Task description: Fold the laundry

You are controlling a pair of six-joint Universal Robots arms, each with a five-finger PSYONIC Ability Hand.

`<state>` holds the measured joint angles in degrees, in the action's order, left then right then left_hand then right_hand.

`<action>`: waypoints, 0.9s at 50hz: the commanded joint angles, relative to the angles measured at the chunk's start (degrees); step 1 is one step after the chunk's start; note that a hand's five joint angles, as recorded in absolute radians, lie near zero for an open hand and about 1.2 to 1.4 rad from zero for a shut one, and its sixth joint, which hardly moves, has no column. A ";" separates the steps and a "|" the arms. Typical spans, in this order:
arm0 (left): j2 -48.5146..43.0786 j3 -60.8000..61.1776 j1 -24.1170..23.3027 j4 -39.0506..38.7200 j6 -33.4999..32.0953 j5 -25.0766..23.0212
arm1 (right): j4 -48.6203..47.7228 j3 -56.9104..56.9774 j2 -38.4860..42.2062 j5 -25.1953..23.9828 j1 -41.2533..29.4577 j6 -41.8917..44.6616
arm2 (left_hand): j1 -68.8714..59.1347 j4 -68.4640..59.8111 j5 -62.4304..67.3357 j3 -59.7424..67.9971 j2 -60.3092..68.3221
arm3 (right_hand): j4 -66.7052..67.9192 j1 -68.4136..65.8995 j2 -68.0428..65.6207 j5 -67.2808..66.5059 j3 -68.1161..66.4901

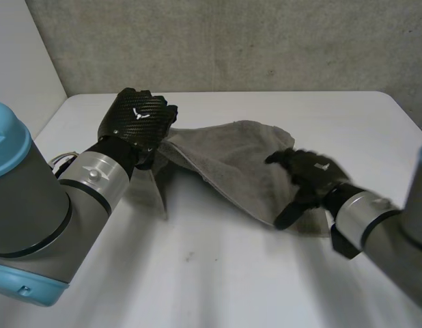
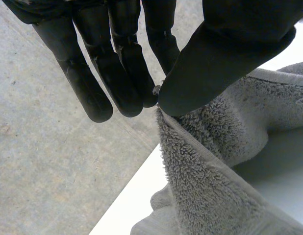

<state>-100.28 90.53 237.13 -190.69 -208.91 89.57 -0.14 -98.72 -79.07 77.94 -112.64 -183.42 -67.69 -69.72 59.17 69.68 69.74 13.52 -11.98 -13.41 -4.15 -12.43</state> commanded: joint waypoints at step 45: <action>-11.41 2.02 3.61 -5.30 3.24 -0.01 | -16.47 1.60 11.06 -0.23 9.72 9.31 | -12.31 -10.28 10.83 10.32 10.26 | 66.48 -68.02 -66.59 -65.85 -67.57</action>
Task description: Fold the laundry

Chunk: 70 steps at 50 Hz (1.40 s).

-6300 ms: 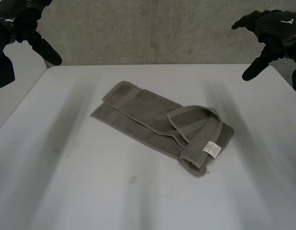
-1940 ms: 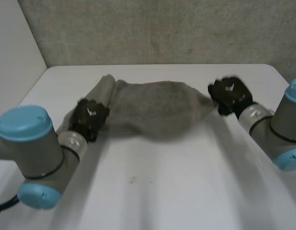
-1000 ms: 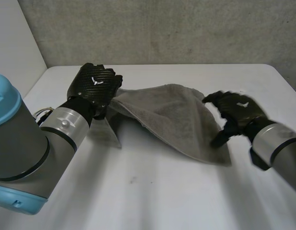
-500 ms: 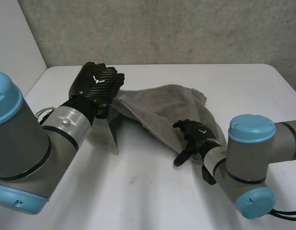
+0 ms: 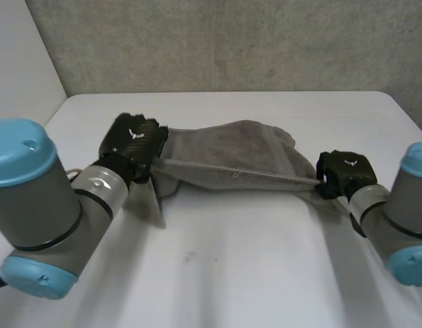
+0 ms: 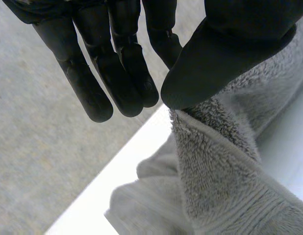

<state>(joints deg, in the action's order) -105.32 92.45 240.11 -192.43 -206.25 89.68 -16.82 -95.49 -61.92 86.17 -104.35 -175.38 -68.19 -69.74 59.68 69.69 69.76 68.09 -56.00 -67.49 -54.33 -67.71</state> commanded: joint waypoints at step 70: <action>-14.42 -53.79 3.17 -4.14 -2.75 1.54 | -0.76 47.42 -0.22 1.98 -5.51 46.88 | -11.81 -10.26 10.32 10.31 10.24 | 11.91 -24.00 -12.51 -15.67 -12.29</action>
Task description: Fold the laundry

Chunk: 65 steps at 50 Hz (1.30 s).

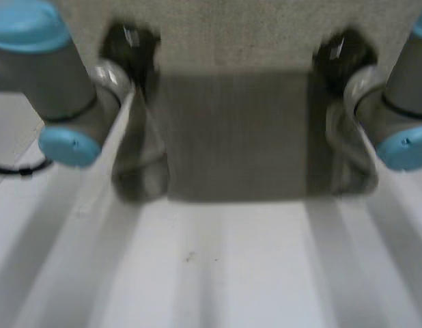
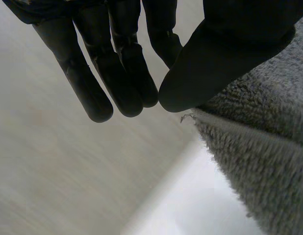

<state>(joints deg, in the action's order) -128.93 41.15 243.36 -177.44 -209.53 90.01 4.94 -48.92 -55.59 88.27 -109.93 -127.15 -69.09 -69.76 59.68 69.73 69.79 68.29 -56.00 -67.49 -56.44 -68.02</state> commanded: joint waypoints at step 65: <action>7.11 54.31 2.73 -34.91 8.95 -6.25 | -5.38 -42.32 -11.39 -12.85 13.68 -27.69 | 33.98 34.64 -34.56 -34.62 -34.67 | 11.71 -24.00 -12.51 -13.56 -11.98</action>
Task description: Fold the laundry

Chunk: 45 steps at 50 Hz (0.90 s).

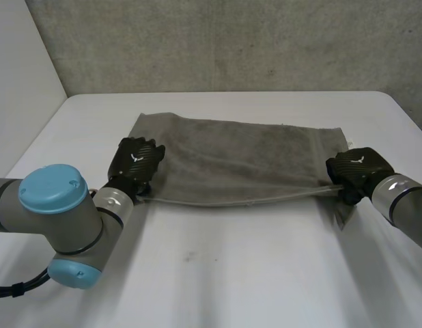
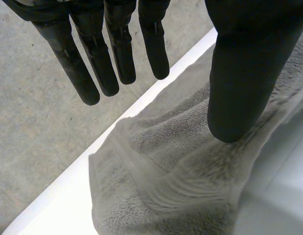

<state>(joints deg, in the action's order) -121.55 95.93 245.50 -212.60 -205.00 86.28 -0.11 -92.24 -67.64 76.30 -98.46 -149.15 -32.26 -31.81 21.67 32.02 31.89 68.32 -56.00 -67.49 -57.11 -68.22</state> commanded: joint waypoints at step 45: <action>-9.23 -9.10 2.97 5.26 17.00 -1.64 | -1.03 0.92 3.65 -1.41 1.96 -6.95 | -22.86 -23.32 23.46 23.11 23.23 | 11.68 -24.00 -12.51 -12.89 -11.78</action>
<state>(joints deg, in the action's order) -128.66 88.75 248.45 -207.19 -187.50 81.76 -1.13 -91.22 -63.78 74.78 -96.57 -156.22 -41.57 -41.53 31.26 41.53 41.53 68.33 -56.00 -67.49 -57.24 -68.21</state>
